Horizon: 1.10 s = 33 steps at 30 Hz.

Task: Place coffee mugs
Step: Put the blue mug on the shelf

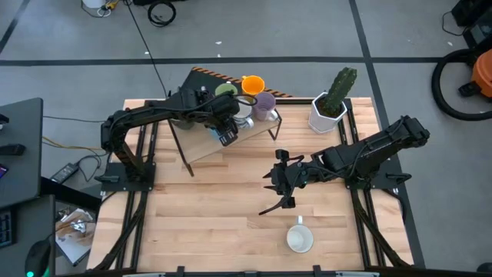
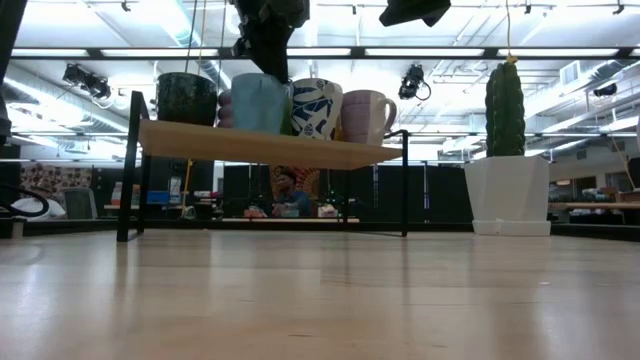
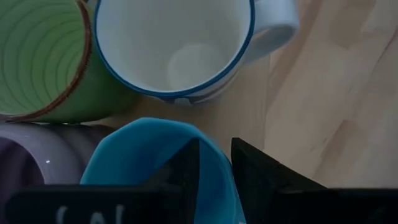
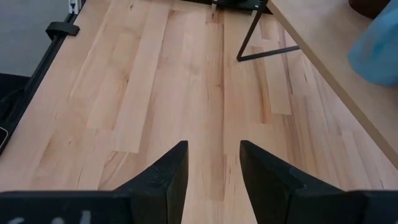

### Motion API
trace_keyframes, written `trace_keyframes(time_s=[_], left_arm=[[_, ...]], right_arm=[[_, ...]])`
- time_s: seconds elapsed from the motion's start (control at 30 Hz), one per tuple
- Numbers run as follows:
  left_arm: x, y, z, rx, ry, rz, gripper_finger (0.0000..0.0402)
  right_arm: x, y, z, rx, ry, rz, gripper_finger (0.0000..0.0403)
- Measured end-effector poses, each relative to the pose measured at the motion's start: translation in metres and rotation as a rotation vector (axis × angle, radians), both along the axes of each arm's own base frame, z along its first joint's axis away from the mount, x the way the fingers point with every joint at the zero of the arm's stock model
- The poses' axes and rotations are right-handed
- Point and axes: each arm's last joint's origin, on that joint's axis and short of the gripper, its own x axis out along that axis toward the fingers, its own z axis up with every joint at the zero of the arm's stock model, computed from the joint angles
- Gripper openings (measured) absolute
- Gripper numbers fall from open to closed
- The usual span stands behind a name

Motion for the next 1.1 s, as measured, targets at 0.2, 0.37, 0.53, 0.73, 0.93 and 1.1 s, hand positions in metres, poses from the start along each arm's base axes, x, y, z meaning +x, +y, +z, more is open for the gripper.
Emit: trace_keyframes(time_s=[0.2,0.37,0.53,0.73,0.93,1.1], left_arm=[[0.000,0.000,0.000,0.017,0.007,-0.002,0.0098],[0.000,0.001,0.000,0.066,0.032,-0.029,0.0098],[-0.001,0.002,0.001,0.104,0.055,-0.064,0.0098],[0.001,-0.003,0.001,0.111,0.062,-0.109,0.0098],[0.004,-0.018,0.002,0.124,0.064,-0.179,0.0098],[-0.001,-0.046,0.015,0.226,0.051,-0.260,0.0098]], right_arm=[[0.000,0.000,0.000,0.002,0.000,-0.002,0.0151],[0.000,0.000,0.000,0.002,0.000,-0.003,0.0151],[0.000,0.000,0.000,0.002,0.000,-0.003,0.0151],[0.000,0.000,0.000,0.000,0.000,-0.001,0.0151],[0.000,0.000,0.000,0.001,0.004,0.000,0.0151],[-0.004,0.005,0.006,-0.006,0.026,0.019,0.0151]])
